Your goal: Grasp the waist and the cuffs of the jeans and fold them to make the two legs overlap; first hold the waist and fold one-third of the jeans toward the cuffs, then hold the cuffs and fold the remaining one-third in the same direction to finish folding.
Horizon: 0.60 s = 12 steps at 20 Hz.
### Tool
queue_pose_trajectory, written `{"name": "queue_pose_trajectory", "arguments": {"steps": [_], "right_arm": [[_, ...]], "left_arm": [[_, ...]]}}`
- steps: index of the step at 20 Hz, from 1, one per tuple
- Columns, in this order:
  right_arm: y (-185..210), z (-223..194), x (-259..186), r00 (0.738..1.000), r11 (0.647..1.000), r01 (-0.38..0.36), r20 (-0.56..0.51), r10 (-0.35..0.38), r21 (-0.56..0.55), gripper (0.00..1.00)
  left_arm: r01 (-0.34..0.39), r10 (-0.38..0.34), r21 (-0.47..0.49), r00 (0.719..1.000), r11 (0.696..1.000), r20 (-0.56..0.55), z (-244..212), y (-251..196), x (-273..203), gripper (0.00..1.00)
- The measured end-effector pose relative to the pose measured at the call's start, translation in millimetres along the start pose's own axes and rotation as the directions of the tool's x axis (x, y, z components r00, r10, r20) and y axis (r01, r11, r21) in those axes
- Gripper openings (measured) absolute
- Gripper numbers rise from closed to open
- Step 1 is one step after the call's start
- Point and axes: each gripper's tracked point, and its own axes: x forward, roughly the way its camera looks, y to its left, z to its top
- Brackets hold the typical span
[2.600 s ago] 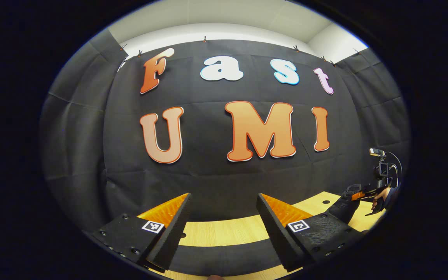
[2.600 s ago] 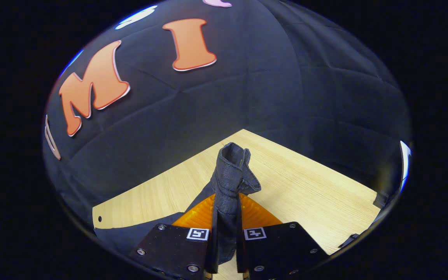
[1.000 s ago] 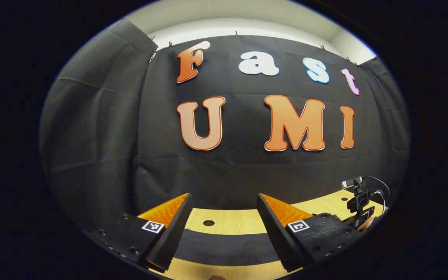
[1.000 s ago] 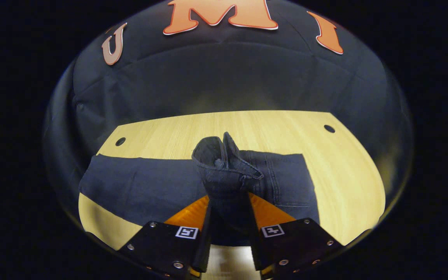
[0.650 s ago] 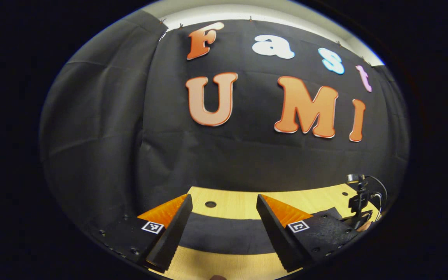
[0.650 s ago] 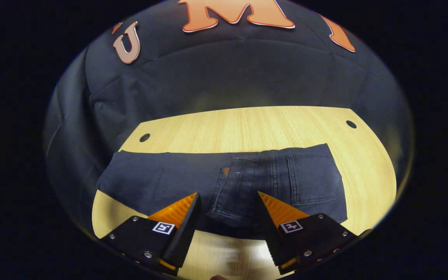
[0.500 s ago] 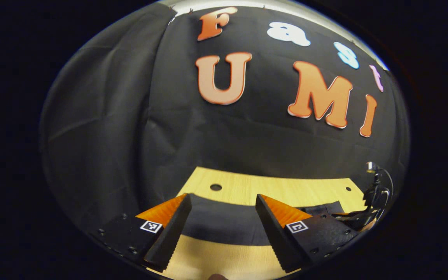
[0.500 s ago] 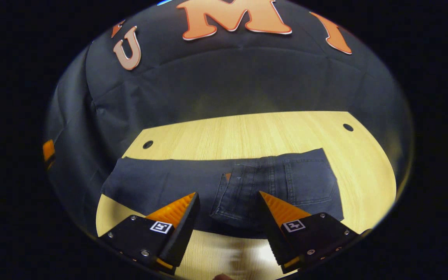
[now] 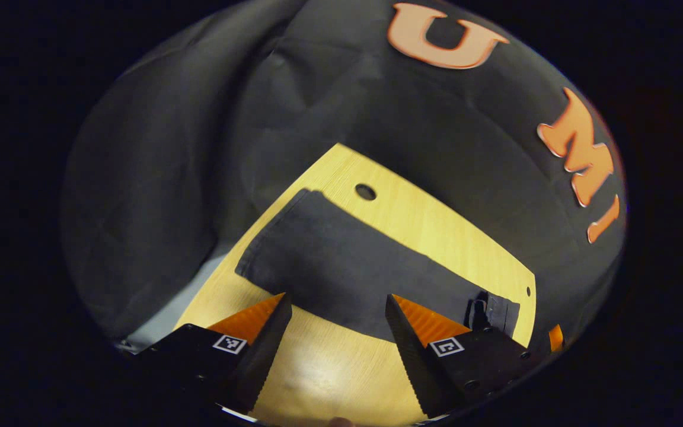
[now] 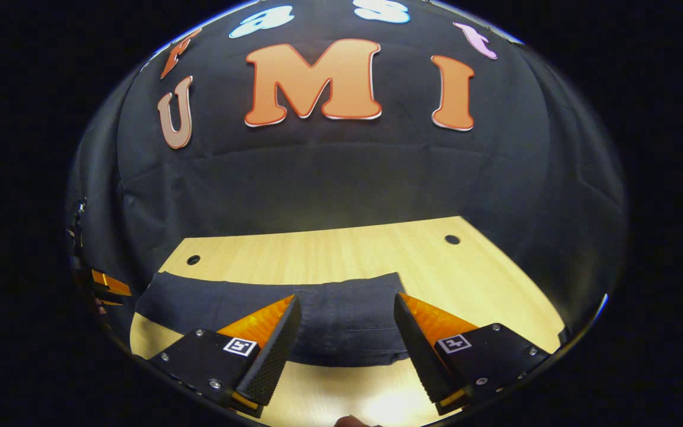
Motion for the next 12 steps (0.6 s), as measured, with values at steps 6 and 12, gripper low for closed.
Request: {"name": "queue_pose_trajectory", "arguments": {"steps": [6,12], "right_arm": [[-41.1,7.6,-46.5,0.995,0.996,0.087,0.055,-0.086,-0.006,0.95],[-68.3,14.4,-69.8,0.985,0.989,0.148,0.088,-0.149,0.011,0.95]], "left_arm": [[-0.155,0.12,-0.145,0.968,0.977,-0.221,-18.7,41.4,54.7,0.96],[-0.301,0.234,-0.199,0.925,0.933,-0.301,-14.7,72.9,91.2,0.96]]}}
